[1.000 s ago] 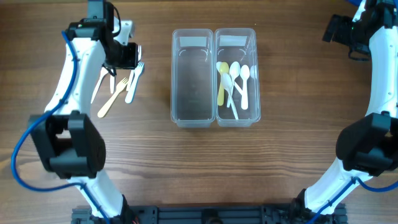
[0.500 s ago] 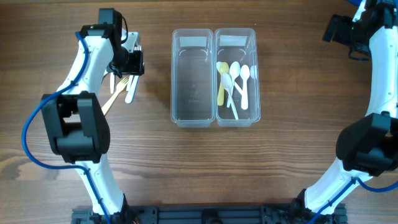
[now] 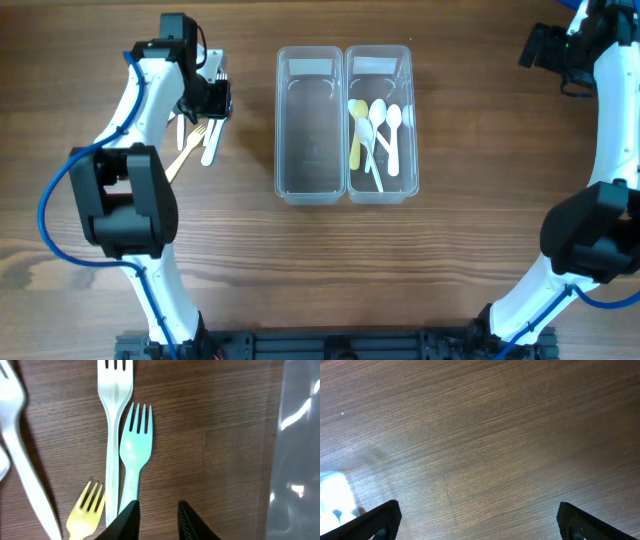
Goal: Pack container
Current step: 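Move the left gripper over the light-blue fork and grasp it, then carry the light-blue fork and drop it into the left container, then return the left gripper to the forks and grasp a white fork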
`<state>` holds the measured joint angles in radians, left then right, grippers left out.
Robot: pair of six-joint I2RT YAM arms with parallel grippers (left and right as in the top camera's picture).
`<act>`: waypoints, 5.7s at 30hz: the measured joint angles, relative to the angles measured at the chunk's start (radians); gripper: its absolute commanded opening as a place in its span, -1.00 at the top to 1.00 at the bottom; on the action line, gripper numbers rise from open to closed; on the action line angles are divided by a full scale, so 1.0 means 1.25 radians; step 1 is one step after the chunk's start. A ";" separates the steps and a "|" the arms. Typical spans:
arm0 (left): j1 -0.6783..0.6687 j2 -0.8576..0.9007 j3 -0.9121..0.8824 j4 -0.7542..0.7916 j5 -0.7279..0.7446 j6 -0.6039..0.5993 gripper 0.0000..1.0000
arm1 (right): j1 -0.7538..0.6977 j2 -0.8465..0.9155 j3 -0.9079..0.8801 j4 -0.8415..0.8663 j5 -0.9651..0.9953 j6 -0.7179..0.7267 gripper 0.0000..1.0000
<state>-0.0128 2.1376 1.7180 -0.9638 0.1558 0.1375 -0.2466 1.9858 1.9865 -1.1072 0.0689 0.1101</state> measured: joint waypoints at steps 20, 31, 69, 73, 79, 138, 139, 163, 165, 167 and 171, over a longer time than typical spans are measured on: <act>0.000 0.062 0.000 0.007 -0.031 0.000 0.55 | 0.000 0.000 0.000 0.000 0.000 0.000 -0.99; 0.000 0.090 0.008 0.015 -0.051 0.000 0.55 | 0.000 0.000 0.000 0.000 0.000 0.000 -0.99; 0.001 0.079 0.007 -0.019 -0.042 -0.019 0.92 | 0.000 0.000 0.000 0.000 0.000 0.000 -0.99; 0.001 0.008 0.007 -0.025 -0.042 -0.035 0.92 | 0.000 0.000 0.000 0.000 0.000 0.000 -0.99; -0.005 -0.104 0.007 -0.038 -0.040 -0.074 0.92 | 0.000 0.000 0.000 0.000 0.000 0.000 -1.00; -0.092 -0.285 0.008 0.146 -0.292 -0.261 -0.43 | 0.000 0.000 0.000 0.000 0.000 0.000 -1.00; -0.080 -0.278 0.008 0.147 -0.293 -0.261 -0.43 | 0.000 0.000 0.000 0.000 0.000 0.000 -1.00; -0.014 0.000 0.008 0.143 -0.249 -0.107 0.05 | 0.000 0.000 0.000 0.000 0.000 0.000 -0.99; -0.014 0.001 0.008 0.143 -0.246 -0.107 0.04 | 0.000 0.000 0.000 0.000 0.000 0.000 -1.00; -0.014 0.003 0.008 0.143 -0.243 -0.107 0.01 | 0.000 0.000 0.000 0.000 0.000 0.000 -1.00; -0.014 0.020 0.008 0.143 -0.228 -0.105 -0.01 | 0.000 0.000 0.000 0.000 0.000 0.000 -0.99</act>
<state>-0.0307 2.1620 1.7279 -0.7849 -0.1287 0.0067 -0.2466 1.9858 1.9865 -1.1072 0.0689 0.1104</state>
